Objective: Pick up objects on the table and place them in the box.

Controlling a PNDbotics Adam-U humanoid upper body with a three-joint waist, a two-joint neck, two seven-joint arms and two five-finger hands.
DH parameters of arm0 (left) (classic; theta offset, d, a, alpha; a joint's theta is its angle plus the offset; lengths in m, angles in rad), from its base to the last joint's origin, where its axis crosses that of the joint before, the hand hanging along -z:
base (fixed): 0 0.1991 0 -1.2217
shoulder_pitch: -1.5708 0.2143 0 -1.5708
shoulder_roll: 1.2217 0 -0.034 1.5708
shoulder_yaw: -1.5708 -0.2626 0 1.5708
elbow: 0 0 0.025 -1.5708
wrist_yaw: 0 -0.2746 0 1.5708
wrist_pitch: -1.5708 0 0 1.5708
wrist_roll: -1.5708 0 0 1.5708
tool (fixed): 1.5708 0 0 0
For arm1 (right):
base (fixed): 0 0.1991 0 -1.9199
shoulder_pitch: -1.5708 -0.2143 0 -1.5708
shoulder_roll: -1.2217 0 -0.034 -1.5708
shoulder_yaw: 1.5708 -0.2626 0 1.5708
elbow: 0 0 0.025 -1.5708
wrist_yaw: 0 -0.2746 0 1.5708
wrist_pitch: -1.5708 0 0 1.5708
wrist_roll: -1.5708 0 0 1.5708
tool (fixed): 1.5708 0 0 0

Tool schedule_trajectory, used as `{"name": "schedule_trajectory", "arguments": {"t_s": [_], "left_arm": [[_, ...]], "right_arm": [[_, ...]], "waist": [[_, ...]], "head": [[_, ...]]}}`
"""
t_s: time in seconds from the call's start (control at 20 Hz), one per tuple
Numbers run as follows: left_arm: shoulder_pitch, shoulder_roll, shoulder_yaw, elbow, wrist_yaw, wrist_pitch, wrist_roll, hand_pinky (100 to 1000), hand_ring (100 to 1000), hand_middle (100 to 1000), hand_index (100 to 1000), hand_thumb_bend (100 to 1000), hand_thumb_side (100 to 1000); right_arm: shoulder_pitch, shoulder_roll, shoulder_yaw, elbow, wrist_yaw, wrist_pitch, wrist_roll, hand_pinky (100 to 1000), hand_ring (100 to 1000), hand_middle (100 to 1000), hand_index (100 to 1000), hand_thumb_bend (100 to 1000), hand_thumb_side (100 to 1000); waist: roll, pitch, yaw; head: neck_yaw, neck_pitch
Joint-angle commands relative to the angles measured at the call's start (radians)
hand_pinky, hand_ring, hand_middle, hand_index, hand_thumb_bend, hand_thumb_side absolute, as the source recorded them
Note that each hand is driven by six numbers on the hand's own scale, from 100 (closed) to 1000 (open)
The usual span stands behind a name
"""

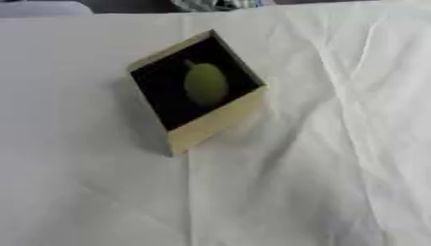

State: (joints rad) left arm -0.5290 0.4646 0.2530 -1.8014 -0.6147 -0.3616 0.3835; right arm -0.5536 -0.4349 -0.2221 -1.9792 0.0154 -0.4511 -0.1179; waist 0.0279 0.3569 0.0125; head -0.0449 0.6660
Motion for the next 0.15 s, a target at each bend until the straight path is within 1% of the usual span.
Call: {"name": "schedule_trajectory", "arguments": {"t_s": [0.05,0.1,0.15], "left_arm": [[0.024,-0.006,0.013,-0.096,0.052,-0.020,0.052,685,660,573,757,315,246],[0.036,-0.008,0.007,-0.121,0.067,-0.017,0.068,685,660,573,757,315,246],[0.045,-0.009,0.001,-0.146,0.082,-0.011,0.083,694,669,582,769,343,195]], "right_arm": [[-0.011,-0.010,-0.010,-0.021,0.002,-0.001,0.001,835,828,645,745,100,351],[-0.012,-0.010,-0.010,-0.021,0.002,-0.001,0.002,835,828,645,745,100,351],[-0.012,-0.008,-0.010,-0.021,0.002,-0.001,0.003,837,833,646,746,100,361]], "waist": [[-0.002,-0.018,-0.002],[-0.002,-0.018,-0.002],[-0.004,-0.016,-0.003]], "head": [[0.005,-0.013],[0.005,-0.014],[0.007,-0.015]]}}
